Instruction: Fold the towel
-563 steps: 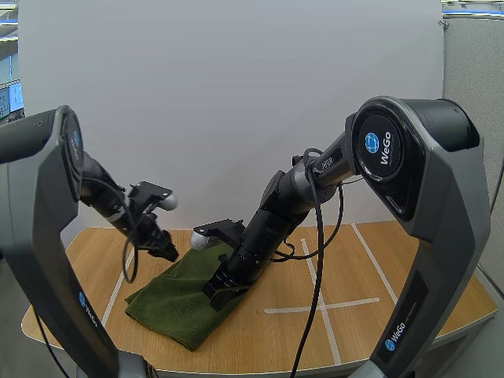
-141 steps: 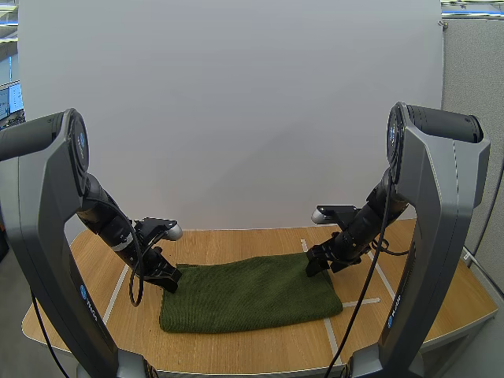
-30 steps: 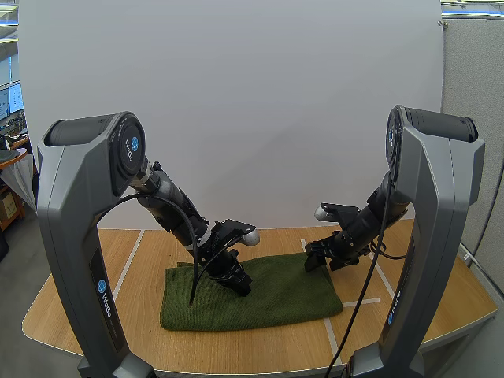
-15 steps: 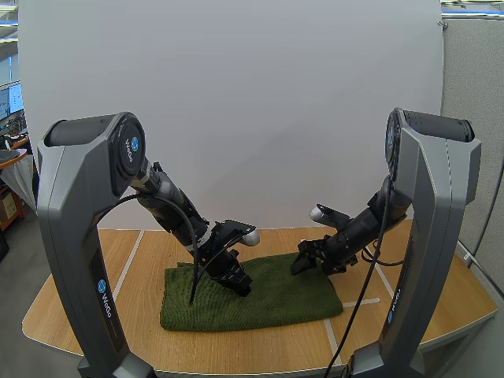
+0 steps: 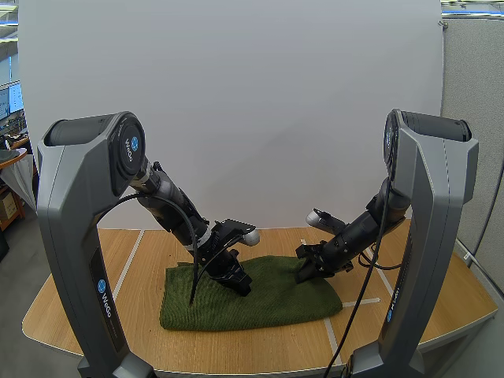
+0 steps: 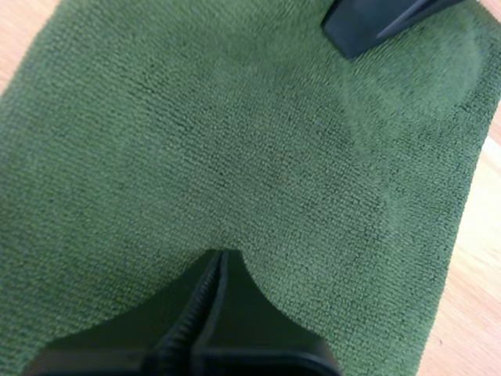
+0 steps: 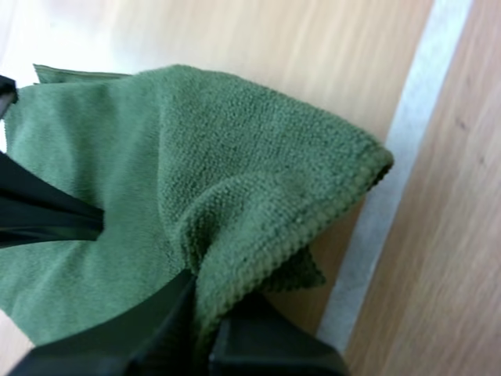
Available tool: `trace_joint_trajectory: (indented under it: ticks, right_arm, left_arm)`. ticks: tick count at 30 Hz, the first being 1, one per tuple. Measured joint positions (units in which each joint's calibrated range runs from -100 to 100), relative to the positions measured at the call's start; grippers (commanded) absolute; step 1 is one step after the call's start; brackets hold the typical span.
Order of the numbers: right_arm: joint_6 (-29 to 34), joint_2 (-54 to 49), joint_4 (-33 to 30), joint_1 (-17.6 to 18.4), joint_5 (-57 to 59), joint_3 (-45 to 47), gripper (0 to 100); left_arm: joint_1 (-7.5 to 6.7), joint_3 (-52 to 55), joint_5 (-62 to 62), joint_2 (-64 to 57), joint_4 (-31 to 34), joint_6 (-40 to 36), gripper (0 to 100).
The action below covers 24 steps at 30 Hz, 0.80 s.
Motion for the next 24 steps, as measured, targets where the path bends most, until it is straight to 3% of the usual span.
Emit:
trace_joint_trajectory:
  ticks: [8,14,17,24]
  right_arm:
    - [-0.22,-6.0,0.36,0.0,1.21,0.0,0]
    - [-0.43,-7.65,0.36,0.0,1.21,0.0,0]
    - [-0.43,-8.41,0.36,0.0,1.21,0.0,0]
    - [-0.43,-10.12,0.36,0.35,2.12,-0.14,0]
  left_arm:
    - [0.0,0.15,-1.49,-2.61,-0.35,0.0,0]
    - [0.39,0.15,-2.44,-11.87,-0.46,0.0,0]
    - [1.68,0.15,-1.92,-16.95,-0.46,-0.09,0]
    - [7.01,0.15,6.72,-24.36,4.67,-1.68,0]
